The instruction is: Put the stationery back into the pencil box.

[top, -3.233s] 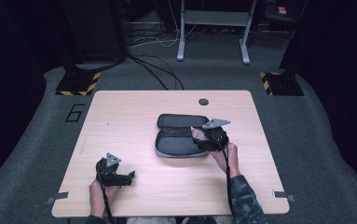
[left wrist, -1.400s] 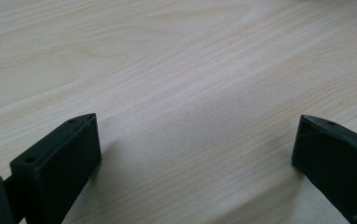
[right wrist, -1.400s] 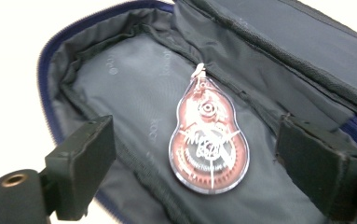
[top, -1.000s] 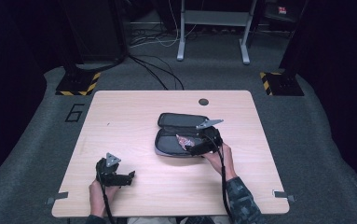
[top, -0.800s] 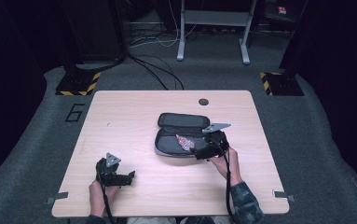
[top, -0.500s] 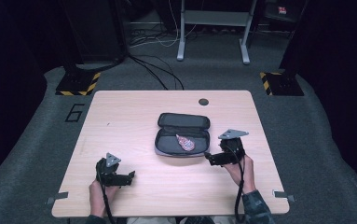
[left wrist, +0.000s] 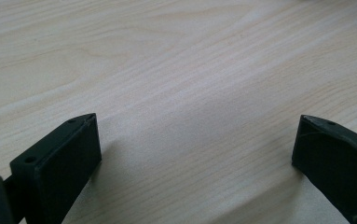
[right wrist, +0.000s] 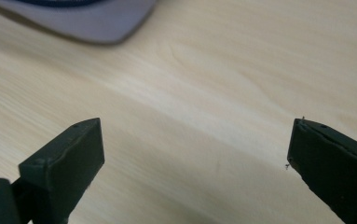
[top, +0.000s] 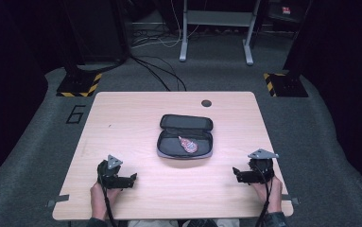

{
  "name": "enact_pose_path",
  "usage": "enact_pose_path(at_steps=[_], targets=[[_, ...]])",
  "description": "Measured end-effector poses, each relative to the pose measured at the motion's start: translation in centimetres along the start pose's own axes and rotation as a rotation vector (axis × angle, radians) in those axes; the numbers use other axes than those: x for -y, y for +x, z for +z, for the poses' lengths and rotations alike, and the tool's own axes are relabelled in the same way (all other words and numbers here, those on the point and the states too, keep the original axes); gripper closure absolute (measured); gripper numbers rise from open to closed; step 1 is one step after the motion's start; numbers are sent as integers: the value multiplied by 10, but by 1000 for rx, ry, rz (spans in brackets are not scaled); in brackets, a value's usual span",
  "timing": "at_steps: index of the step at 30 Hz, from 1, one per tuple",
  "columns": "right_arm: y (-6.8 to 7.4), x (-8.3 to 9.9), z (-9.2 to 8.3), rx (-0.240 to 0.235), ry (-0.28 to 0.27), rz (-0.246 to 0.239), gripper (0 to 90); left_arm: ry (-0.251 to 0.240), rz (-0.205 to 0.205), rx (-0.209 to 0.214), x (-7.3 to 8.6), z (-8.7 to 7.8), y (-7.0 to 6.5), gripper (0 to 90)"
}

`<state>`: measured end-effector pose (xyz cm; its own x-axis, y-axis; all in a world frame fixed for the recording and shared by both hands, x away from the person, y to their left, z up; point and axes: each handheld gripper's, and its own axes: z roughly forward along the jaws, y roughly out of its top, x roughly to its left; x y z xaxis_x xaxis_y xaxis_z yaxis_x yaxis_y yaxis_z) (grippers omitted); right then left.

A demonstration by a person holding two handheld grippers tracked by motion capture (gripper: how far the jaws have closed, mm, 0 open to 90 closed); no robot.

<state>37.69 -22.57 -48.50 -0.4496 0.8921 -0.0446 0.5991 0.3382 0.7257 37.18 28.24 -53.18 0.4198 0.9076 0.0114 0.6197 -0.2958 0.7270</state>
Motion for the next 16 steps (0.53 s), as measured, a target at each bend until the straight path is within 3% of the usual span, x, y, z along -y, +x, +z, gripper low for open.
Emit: enact_pose_path(at_steps=[6,12,16], targets=[[-11,31,8,21,31,64,15,-1,0,-3,0,0,0,11],[-14,43,13,50,51,55,0,-1,-1,-2,0,0,0,12],[-19,48,14,22,19,58,0,0,0,-4,0,0,0,12]])
